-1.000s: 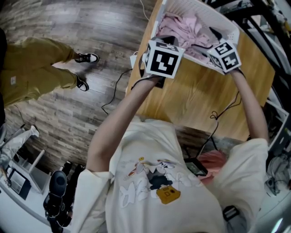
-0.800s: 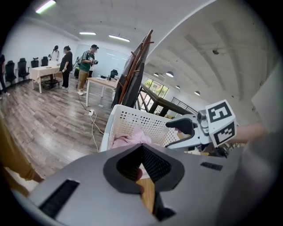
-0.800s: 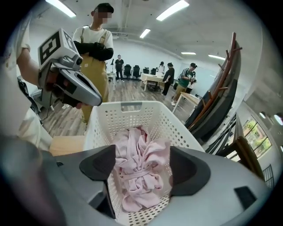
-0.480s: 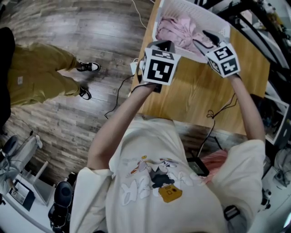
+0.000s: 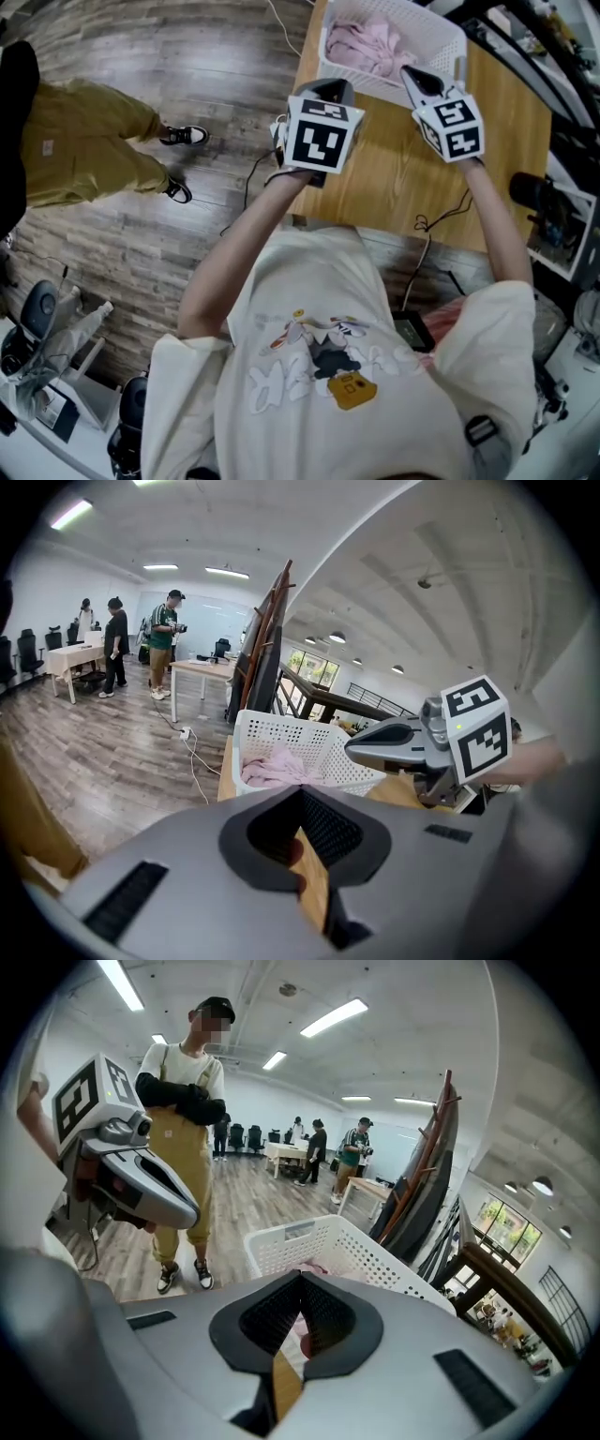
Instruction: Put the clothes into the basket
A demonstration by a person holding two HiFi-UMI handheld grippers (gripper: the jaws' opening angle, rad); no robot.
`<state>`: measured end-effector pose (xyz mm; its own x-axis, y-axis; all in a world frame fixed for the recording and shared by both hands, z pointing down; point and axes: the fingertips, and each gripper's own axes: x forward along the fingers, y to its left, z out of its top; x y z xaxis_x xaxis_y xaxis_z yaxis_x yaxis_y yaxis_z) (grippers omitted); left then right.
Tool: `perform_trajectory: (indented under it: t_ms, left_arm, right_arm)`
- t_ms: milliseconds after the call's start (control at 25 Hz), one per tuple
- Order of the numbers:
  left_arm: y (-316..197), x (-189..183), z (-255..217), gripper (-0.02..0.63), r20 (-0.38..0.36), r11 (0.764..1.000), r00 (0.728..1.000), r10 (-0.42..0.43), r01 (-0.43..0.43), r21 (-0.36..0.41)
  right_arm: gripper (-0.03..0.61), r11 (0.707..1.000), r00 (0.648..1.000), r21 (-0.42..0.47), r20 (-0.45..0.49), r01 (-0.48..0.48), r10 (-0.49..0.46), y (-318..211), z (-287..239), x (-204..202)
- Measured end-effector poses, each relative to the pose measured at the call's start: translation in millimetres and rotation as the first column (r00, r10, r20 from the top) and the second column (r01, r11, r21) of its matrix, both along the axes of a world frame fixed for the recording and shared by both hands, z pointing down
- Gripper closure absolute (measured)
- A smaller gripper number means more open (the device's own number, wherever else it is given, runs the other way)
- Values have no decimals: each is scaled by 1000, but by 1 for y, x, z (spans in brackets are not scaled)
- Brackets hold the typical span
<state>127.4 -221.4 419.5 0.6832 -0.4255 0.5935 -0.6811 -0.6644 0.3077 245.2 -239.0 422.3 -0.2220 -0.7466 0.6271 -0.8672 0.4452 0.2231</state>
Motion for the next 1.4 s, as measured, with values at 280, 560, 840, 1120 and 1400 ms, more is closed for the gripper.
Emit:
perform_trajectory:
  t_ms: [280, 560, 840, 1120, 1400]
  left_arm:
    - [35, -28, -27, 614, -22, 997, 999, 46, -44, 56]
    - [75, -50, -40, 614, -71, 995, 993, 91, -87, 58]
    - [105, -72, -41, 614, -108, 991, 987, 118, -110, 73]
    - [126, -90, -56, 614, -95, 982, 987, 132, -117, 151]
    - [159, -107, -71, 614, -129, 974, 981, 143, -116, 194]
  right_arm:
    - [560, 988, 976, 71, 185, -134, 119, 43, -28, -43]
    - [560, 975, 937, 112, 315, -191, 147, 98, -52, -87]
    - [560, 949, 885, 120, 410, -292, 221, 138, -55, -108]
    - [560, 934, 847, 138, 480, -329, 228, 168, -65, -131]
    - [560, 939, 856, 161, 478, -304, 195, 206, -77, -153]
